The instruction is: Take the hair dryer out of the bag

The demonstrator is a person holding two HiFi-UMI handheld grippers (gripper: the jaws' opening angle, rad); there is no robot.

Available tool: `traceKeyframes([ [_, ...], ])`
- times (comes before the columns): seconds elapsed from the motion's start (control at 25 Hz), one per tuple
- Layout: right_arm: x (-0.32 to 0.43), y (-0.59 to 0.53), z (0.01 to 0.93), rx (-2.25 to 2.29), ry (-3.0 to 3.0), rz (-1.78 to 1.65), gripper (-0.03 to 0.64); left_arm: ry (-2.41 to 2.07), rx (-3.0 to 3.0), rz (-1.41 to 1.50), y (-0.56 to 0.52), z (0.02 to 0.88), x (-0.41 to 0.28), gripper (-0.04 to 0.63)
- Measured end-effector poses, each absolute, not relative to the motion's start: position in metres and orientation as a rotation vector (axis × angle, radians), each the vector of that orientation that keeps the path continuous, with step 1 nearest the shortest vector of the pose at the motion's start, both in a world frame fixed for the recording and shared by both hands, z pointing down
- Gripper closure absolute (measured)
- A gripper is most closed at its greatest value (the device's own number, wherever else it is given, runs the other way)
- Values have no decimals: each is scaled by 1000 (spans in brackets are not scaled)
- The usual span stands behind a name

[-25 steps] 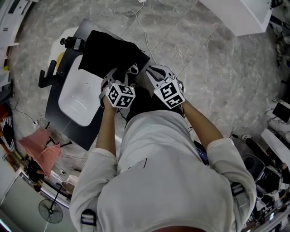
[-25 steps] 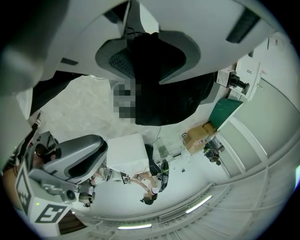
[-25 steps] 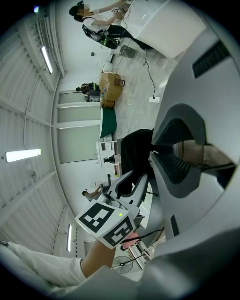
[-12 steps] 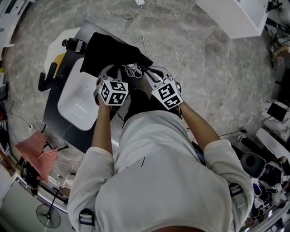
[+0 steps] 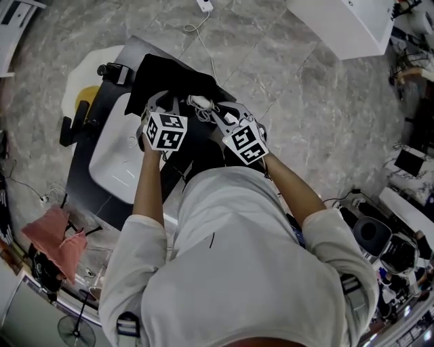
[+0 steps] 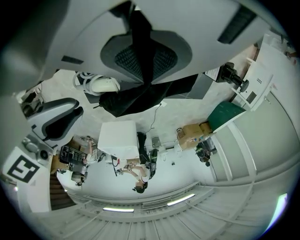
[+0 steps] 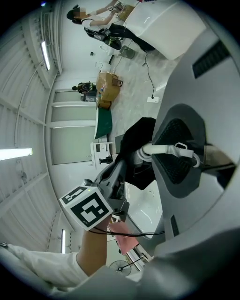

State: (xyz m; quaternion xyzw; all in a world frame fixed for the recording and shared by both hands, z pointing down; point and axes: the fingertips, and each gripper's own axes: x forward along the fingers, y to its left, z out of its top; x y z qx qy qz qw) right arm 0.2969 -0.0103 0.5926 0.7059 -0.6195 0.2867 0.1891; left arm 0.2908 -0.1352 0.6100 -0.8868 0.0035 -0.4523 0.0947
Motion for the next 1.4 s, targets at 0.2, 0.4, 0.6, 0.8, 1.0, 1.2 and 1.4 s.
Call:
traceKeyframes([
  [0.2, 292, -27, 603, 1962, -1713, 823, 560, -21, -2684, -1313, -152, 609, 298, 543],
  [0.4, 294, -42, 616, 1938, -1681, 856, 535, -98, -2694, -1280, -152, 606, 297, 543],
  [0.6, 294, -57, 628, 1909, -1652, 898, 489, -154, -2734, -1253, -149, 606, 290, 543],
  [0.8, 293, -68, 645, 1874, -1624, 938, 439, -220, -2749, -1226, -147, 604, 286, 543],
  [1.0, 294, -77, 653, 1853, -1589, 980, 376, -270, -2751, -1209, -142, 603, 285, 543],
  [1.2, 296, -85, 666, 1845, -1567, 1006, 344, -298, -2771, -1206, -142, 606, 283, 543],
  [1.4, 302, -87, 675, 1838, -1542, 1017, 318, -326, -2796, -1205, -139, 608, 281, 541],
])
